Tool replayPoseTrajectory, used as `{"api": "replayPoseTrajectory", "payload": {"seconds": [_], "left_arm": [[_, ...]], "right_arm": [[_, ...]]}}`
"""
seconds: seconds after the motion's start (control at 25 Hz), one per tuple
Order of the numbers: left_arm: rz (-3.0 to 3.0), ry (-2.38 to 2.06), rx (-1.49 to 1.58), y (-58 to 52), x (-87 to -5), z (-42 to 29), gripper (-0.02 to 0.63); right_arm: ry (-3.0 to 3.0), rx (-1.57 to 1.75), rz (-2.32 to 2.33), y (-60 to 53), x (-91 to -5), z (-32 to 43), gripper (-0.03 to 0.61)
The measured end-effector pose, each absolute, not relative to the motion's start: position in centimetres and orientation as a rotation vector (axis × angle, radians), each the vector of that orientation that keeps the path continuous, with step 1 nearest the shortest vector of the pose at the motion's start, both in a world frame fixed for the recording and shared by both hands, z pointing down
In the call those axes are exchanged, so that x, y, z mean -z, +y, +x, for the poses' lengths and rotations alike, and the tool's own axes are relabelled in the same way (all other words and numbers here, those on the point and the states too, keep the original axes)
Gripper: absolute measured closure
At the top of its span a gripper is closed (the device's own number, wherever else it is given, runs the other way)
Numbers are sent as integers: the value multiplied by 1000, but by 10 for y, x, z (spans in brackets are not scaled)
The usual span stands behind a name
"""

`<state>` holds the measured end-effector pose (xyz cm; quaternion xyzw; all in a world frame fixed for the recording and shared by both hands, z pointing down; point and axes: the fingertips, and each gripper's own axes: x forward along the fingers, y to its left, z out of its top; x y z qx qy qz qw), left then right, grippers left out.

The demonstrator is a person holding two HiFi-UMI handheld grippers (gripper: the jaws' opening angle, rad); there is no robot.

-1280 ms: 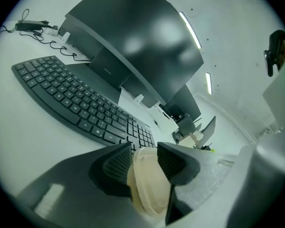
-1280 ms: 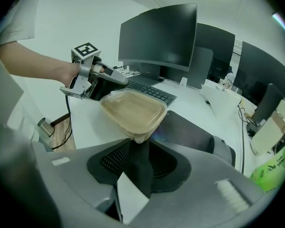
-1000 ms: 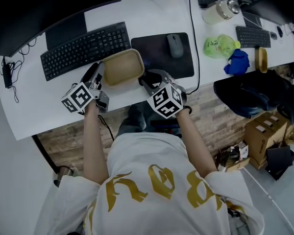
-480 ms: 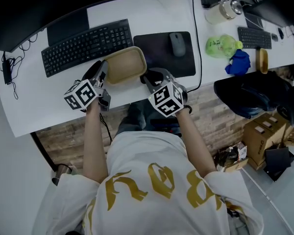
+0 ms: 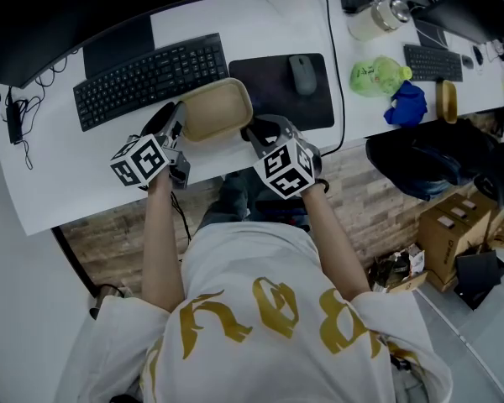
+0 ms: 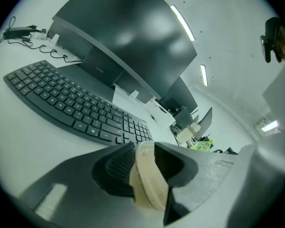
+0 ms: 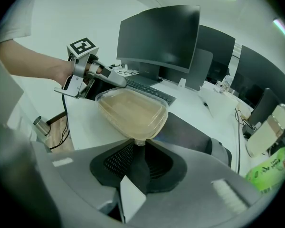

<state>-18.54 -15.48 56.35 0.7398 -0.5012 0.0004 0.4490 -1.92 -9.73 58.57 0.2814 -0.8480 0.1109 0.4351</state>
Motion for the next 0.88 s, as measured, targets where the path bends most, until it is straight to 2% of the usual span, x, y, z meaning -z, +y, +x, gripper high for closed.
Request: {"api": "replayPoseTrajectory", "payload": {"seconds": [0.88], "left_arm": [[1899, -1267, 7, -151, -536, -180, 483]], "right_arm": [[-2133, -232, 727, -92, -564, -17, 482]]}}
